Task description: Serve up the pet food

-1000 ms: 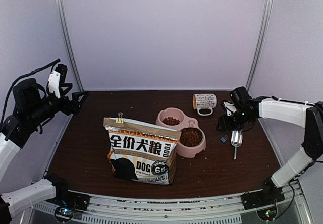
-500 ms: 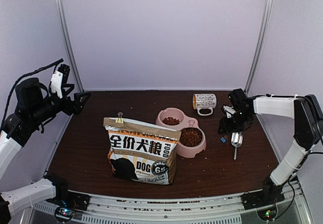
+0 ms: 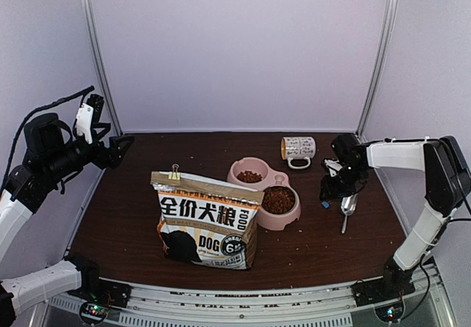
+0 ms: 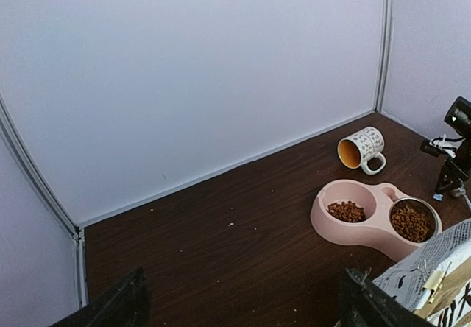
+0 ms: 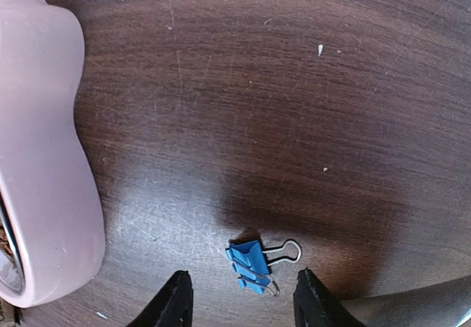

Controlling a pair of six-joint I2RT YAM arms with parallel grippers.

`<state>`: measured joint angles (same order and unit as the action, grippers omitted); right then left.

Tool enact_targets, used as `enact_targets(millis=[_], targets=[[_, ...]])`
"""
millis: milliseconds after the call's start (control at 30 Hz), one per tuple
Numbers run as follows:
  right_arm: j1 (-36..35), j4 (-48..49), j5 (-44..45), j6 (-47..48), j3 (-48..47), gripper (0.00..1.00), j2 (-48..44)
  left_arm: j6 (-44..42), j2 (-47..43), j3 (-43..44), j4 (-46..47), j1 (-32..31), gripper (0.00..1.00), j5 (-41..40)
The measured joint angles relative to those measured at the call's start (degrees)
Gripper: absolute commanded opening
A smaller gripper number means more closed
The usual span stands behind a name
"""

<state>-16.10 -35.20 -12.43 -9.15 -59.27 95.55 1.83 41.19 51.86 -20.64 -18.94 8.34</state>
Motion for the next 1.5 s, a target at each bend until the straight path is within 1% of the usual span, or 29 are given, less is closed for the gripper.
enact_targets(millis=[267, 400, 633, 833, 1100, 1267, 1333, 1400, 1500], targets=[[0.0, -0.2, 0.4, 0.2, 0.0, 0.34, 1.0, 0.0, 0.0, 0.0, 0.0, 0.0, 0.91, 0.5], [0.0, -0.2, 0.4, 0.2, 0.0, 0.26, 1.1, 0.0, 0.0, 0.0, 0.0, 0.0, 0.91, 0.5], [0.1, -0.5, 0.4, 0.4, 0.0, 0.23, 1.4, 0.0, 0.0, 0.0, 0.0, 0.0, 0.92, 0.6], [0.2, -0.9, -0.2, 0.7, 0.0, 0.12, 1.4, 0.0, -0.1, 0.0, 0.0, 0.0, 0.92, 0.6], [0.7, -0.8, -3.0, 1.3, 0.0, 0.0, 1.5, 0.0, -0.2, 0.0, 0.0, 0.0, 0.92, 0.6], [1.1, 0.9, -7.0, 1.2, 0.0, 0.0, 1.4, 0.0, -0.3, 0.0, 0.0, 0.0, 0.91, 0.8], [1.2, 1.4, -8.1, 1.2, 0.1, 0.0, 1.3, 0.2, -0.4, 0.0, 0.1, 0.0, 0.88, 1.1], [1.4, 2.0, -9.4, 1.1, 0.9, 0.0, 0.3, 1.5, -0.4, 0.0, 0.1, 0.0, 0.85, 2.1], [1.4, 2.7, -11.2, 0.8, 2.6, 0.0, -3.2, 4.8, -0.4, 0.0, 0.2, -0.2, 0.84, 4.4]])
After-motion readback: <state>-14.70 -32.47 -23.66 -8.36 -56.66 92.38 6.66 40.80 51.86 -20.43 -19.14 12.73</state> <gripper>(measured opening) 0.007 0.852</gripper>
